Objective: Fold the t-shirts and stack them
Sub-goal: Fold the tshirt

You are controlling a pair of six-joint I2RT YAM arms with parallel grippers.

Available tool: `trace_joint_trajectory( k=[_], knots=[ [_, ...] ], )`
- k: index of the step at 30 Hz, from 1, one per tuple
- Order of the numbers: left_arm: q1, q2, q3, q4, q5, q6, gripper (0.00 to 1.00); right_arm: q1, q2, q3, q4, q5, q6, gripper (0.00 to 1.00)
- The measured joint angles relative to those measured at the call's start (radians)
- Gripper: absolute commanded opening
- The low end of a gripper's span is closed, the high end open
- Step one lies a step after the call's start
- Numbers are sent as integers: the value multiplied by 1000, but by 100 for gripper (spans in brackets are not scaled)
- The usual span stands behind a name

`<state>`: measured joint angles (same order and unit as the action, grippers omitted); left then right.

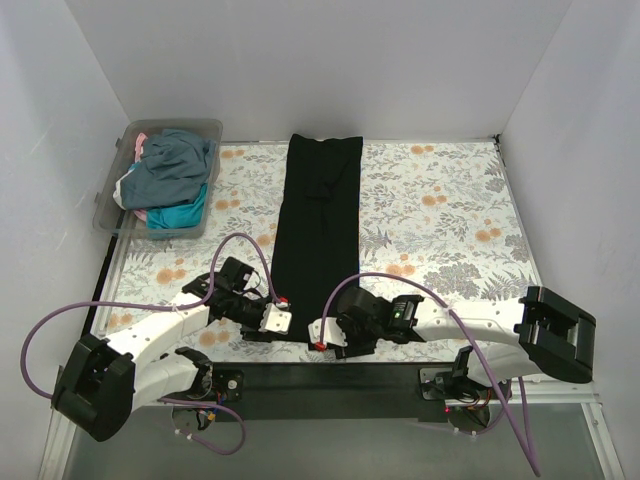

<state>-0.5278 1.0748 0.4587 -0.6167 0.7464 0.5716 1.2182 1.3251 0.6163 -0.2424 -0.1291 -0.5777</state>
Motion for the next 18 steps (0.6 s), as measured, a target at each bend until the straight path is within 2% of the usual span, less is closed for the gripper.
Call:
trace_joint_trajectory(
  k=[5, 8, 9, 14, 15, 16, 18],
  knots=[
    [0, -3, 0, -2, -3, -3, 52, 22, -2, -2, -9, -3, 7, 54],
    [0, -4, 0, -12, -5, 1, 52, 22, 3, -2, -3, -4, 10, 48],
    [0, -5, 0, -19, -6, 7, 54, 22, 5, -2, 0, -5, 13, 40],
    [0, -18, 0, -55, -23, 42, 54, 18, 16, -3, 17, -7, 19, 16],
    [0, -19, 0, -58, -27, 48, 54, 17, 19, -3, 22, -4, 21, 7],
    [0, -19, 0, -60, -31, 54, 52, 14, 21, -3, 27, -3, 18, 3],
    [0, -16, -1, -60, -39, 64, 50, 12, 23, -3, 33, -4, 21, 1]
  ],
)
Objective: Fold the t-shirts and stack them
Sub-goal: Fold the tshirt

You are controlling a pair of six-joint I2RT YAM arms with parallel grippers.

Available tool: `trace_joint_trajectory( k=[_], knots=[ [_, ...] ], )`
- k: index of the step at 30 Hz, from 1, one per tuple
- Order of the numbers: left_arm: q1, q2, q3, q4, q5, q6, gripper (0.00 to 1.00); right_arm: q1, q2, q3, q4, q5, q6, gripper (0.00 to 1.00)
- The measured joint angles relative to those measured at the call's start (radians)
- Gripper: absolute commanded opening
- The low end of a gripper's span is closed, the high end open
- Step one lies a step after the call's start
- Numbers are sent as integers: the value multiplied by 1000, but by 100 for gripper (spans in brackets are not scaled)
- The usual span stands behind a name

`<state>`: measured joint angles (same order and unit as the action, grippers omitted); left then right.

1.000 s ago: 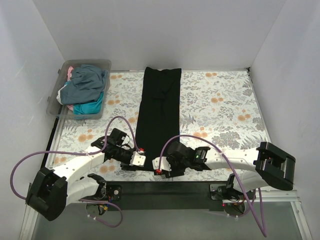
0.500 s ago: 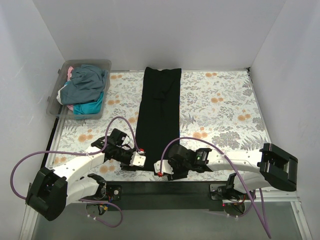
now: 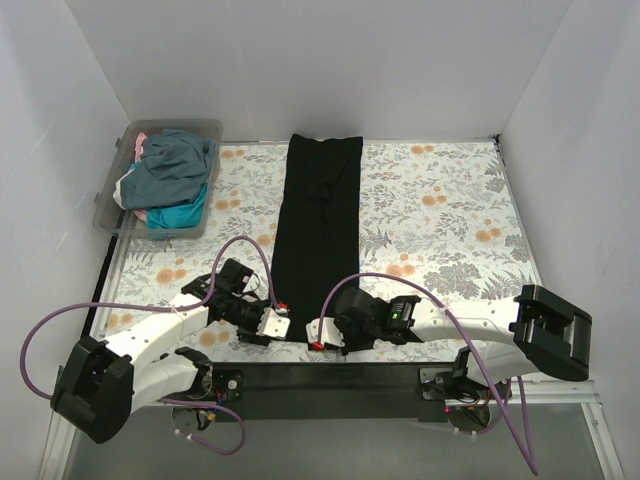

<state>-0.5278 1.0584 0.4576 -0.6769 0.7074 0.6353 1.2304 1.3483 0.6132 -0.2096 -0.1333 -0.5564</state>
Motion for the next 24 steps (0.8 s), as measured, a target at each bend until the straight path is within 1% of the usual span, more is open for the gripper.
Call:
trace_joint_trajectory(
  k=[8, 9, 12, 13, 15, 16, 19, 24],
  knots=[
    [-16, 63, 0, 8, -27, 14, 41, -7, 0, 2, -1, -2, 1, 1],
    [-22, 64, 0, 10, -28, 14, 35, -7, 0, 2, -3, -3, 1, 1],
    [-58, 63, -1, 19, -37, 9, 25, -7, 2, 7, -11, -9, 1, 1],
    [-70, 63, -1, 23, -40, 7, 19, -7, 2, 8, -14, -11, 1, 1],
    [-88, 59, -3, 29, -49, 3, 13, -8, 2, 11, -24, -20, 1, 1],
    [-94, 56, -3, 32, -53, 0, 7, -10, 1, 12, -28, -26, 1, 1],
    [-112, 45, -3, 31, -62, -16, 0, -13, -5, 14, -50, -39, 2, 1],
    [-126, 21, 15, -16, -44, -39, 0, -10, -36, 18, -114, -63, 4, 1]
  ],
)
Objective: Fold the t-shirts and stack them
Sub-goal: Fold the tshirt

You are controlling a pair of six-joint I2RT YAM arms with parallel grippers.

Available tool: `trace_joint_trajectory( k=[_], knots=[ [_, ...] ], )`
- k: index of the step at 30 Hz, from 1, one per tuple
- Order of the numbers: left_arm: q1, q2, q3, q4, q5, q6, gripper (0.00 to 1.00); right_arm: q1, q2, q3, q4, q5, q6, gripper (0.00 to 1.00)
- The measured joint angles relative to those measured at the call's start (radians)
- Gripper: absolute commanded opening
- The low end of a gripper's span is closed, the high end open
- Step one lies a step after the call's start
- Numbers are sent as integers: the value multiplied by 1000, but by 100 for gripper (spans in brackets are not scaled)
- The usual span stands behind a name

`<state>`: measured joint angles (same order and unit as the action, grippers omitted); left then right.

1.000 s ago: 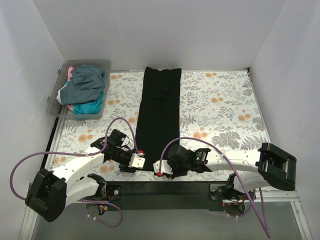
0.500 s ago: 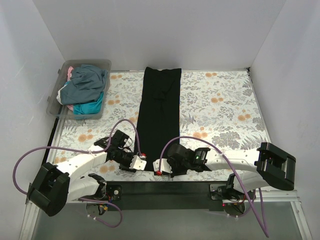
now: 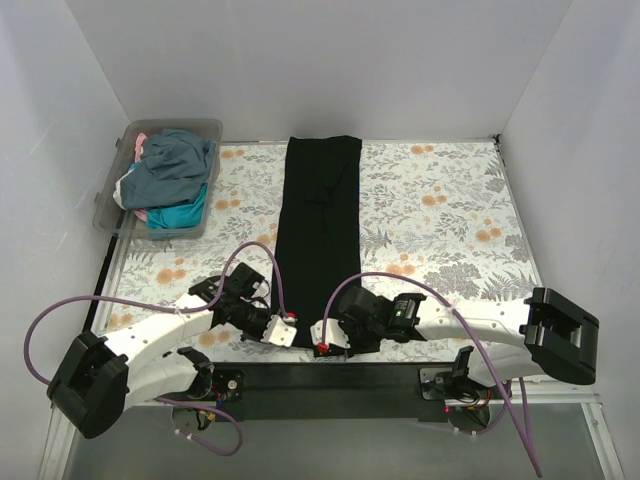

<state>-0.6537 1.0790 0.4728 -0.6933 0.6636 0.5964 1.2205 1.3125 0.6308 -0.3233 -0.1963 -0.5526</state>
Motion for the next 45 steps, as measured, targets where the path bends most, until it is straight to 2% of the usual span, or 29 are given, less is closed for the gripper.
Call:
trace_joint_trajectory(
  k=[7, 11, 19, 29, 45],
  knots=[
    [-3, -23, 100, -65, 19, -106, 0, -5, -18, 74, -89, -5, -2, 1],
    [21, 16, 178, -62, 21, -155, 0, -57, -18, 116, -108, -9, -26, 1],
    [245, 212, 365, -2, 64, -152, 0, -260, 5, 226, -134, -13, -145, 1],
    [351, 513, 596, 172, 87, -130, 0, -507, 270, 513, -139, -30, -314, 1],
    [436, 925, 991, 266, 109, -79, 0, -680, 616, 900, -146, -72, -467, 1]
  ],
)
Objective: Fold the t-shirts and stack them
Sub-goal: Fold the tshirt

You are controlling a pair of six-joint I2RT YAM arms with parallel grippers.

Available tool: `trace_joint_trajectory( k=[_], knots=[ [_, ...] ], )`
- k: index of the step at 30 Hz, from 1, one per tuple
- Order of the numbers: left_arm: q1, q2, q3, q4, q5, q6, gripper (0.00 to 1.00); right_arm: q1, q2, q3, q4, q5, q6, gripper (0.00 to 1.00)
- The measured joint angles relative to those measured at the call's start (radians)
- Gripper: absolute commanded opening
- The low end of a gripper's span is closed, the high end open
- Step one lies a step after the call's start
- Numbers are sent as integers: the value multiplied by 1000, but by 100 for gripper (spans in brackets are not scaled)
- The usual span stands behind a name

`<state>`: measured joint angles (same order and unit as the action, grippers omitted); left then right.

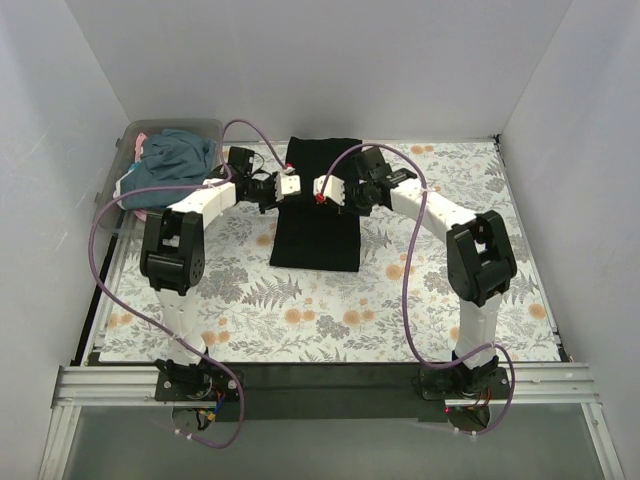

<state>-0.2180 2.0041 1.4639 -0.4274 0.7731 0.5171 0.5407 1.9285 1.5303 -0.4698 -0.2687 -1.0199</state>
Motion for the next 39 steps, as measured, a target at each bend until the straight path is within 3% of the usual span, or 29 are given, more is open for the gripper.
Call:
trace_joint_trajectory(
  k=[6, 8, 9, 11, 13, 18, 21, 27, 31, 39],
  knots=[
    [12, 117, 87, 24, -3, -4, 2, -27, 110, 111, 0, -3, -17, 3],
    [13, 136, 97, 38, -8, -12, 16, -29, 134, 129, 0, 0, -18, 25],
    [13, 142, 101, 46, -14, -18, 31, -29, 145, 140, 0, 5, -17, 33],
    [13, 145, 102, 68, -25, -33, 48, -30, 164, 161, -1, 16, -9, 38],
    [14, 144, 101, 95, -33, -54, 56, -32, 169, 174, 0, 26, -1, 42],
    [37, 58, -4, 157, -35, -132, 55, -36, 121, 161, -3, 39, 23, 41],
    [60, -113, -189, 174, -20, -151, 52, -34, 19, 93, -19, 28, 50, 34],
    [59, -393, -472, 174, 10, -158, 49, 47, -193, -88, -55, -3, 156, 31],
    [37, -398, -506, 168, 18, -252, 49, 103, -161, -104, -60, -66, 285, 31],
    [-31, -363, -535, 194, -42, -425, 44, 81, 43, -95, -62, -117, 495, 29]
  ],
)
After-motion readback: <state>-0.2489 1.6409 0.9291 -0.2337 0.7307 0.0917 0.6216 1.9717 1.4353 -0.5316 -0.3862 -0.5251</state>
